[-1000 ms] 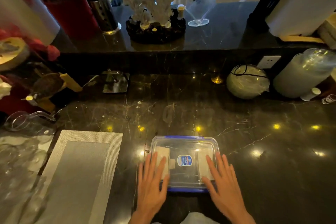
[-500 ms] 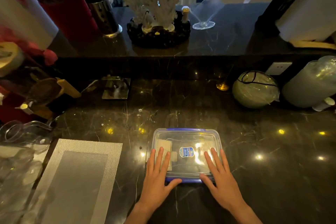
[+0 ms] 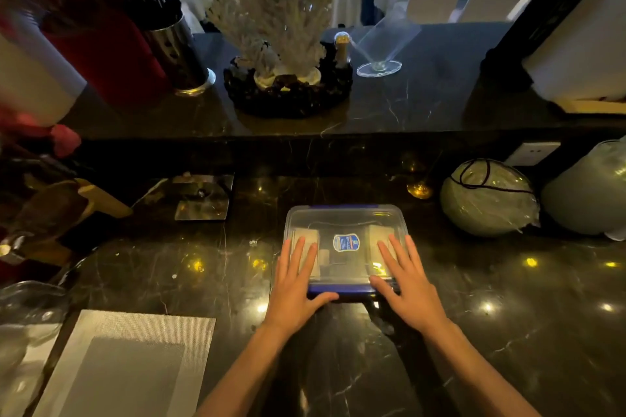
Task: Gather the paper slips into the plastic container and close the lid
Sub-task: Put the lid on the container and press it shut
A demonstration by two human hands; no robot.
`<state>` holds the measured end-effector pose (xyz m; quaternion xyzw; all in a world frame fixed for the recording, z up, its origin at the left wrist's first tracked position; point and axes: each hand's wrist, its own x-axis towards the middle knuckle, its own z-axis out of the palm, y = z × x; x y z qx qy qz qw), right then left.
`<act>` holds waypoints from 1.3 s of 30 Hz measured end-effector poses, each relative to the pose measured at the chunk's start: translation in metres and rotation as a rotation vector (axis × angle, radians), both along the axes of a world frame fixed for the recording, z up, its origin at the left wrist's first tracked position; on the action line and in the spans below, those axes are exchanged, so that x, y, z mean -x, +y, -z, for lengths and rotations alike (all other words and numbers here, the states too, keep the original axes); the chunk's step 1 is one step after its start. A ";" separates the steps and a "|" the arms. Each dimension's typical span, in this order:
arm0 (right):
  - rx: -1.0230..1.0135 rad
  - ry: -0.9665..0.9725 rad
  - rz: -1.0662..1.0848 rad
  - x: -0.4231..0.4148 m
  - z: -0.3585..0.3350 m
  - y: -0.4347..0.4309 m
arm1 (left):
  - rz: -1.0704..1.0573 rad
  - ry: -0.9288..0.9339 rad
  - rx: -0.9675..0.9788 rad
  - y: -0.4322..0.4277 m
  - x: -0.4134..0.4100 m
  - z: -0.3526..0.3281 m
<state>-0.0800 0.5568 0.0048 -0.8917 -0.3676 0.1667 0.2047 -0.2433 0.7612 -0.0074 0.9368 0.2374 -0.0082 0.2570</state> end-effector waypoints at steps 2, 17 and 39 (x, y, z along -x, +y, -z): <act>-0.003 0.003 0.018 -0.015 -0.001 0.013 | 0.001 -0.021 -0.008 0.013 -0.017 0.003; 0.011 -0.010 0.043 -0.080 0.013 0.062 | -0.037 -0.042 -0.069 0.067 -0.082 0.022; 0.169 -0.060 0.007 -0.084 -0.025 0.067 | -0.010 0.048 -0.027 0.058 -0.082 -0.013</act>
